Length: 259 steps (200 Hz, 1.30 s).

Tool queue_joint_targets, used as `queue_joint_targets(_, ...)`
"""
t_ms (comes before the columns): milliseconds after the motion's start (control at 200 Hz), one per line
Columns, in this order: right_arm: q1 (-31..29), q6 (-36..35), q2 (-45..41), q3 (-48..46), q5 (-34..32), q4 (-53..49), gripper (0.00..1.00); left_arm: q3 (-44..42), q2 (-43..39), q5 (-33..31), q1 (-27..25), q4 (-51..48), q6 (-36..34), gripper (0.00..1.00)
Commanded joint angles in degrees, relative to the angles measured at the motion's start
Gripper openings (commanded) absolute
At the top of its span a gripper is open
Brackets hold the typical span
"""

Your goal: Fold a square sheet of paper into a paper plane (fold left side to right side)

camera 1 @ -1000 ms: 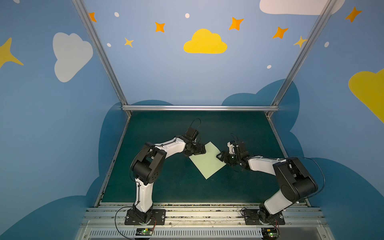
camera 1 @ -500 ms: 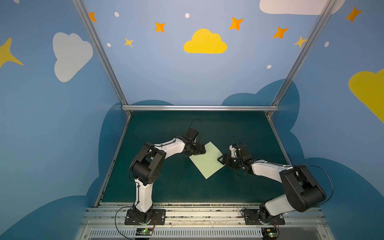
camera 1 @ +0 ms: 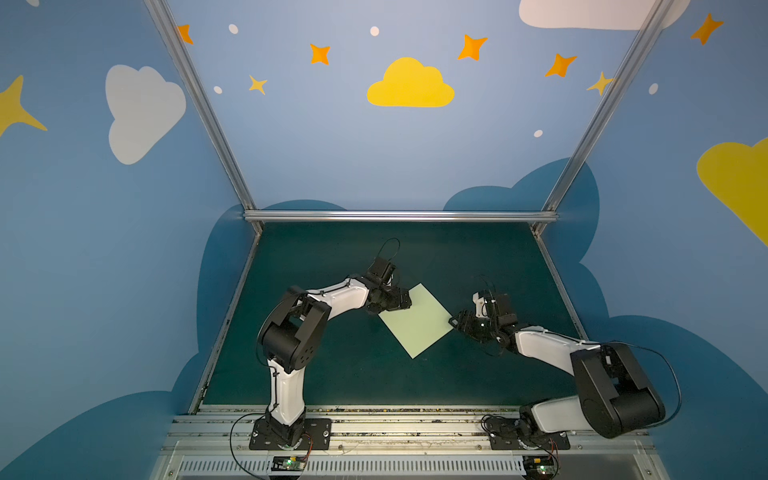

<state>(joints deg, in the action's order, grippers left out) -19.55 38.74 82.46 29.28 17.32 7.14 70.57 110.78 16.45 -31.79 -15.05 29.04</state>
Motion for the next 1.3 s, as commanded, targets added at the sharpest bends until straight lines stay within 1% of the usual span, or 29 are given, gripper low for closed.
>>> queue_joint_targets(0,-0.6,2.3,4.3,-2.7,2.6,0.1,0.64,-2.3,3.0,0.7,-0.3,-1.7,-0.1,1.00)
queue_joint_targets(265,-0.6,5.5,5.5,-4.8,2.6,5.3,0.62,-1.8,2.9,1.0,-0.3,-1.8,-0.2,1.00)
queue_joint_targets(415,-0.5,6.8,5.7,-5.4,3.8,7.0,0.60,-1.9,3.0,0.8,-0.3,-1.9,-0.5,1.00)
queue_joint_targets(551,0.0,6.3,3.0,-6.3,0.8,3.7,0.63,-2.4,2.8,0.7,-0.2,-1.8,-0.6,1.00)
queue_joint_targets(726,1.0,5.3,-2.1,-6.8,-4.8,-2.9,0.68,-2.3,2.7,0.7,-0.3,-2.2,-0.9,1.00)
queue_joint_targets(886,1.1,5.7,-3.3,-7.2,-7.1,-4.4,0.68,-1.9,2.6,0.4,-0.3,-2.8,-1.3,1.00)
queue_joint_targets(971,1.1,6.5,-2.1,-7.9,-6.0,-1.6,0.68,-1.8,2.5,0.3,-0.3,-2.9,-1.5,1.00)
queue_joint_targets(1146,0.8,8.4,2.9,-8.9,-0.1,7.8,0.65,-1.7,2.8,0.4,-0.3,-2.8,-1.4,1.00)
queue_joint_targets(1291,0.4,9.8,5.4,-8.9,2.0,11.9,0.63,-1.7,2.8,0.5,-0.3,-2.8,-1.4,1.00)
